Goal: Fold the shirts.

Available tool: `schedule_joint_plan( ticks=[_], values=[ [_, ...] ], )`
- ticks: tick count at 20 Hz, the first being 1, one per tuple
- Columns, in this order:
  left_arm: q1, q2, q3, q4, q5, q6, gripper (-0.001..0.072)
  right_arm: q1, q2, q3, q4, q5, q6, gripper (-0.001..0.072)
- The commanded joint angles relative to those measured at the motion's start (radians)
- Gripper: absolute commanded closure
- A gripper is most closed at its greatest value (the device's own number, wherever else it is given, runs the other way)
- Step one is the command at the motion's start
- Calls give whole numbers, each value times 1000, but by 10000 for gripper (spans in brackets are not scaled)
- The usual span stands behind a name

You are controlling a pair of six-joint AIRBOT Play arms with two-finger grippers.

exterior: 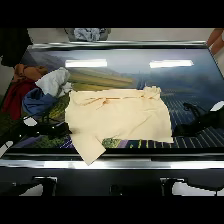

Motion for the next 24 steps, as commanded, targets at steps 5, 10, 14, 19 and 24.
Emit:
schedule_joint_plan(
  ticks=[5, 10, 14, 19, 24],
  values=[
    [-29, -2, 37, -6, 48, 2, 675, -1, -28, -158, 165, -133, -13, 49],
    [-28, 10, 186, -5, -65, 77, 677, -1, -3, -100, 311, -135, -95, 670],
    [-29, 203, 568, 85, -92, 45, 679, -1, 246, 261, 326, -109, -157, 670],
    [-29, 446, 1240, 190, -1, -2, 679, -1, 682, 773, 308, -447, -176, 671],
    [-29, 547, 1422, 164, -51, -59, 680, -1, 896, 914, 130, -447, -30, 672]
  ],
)
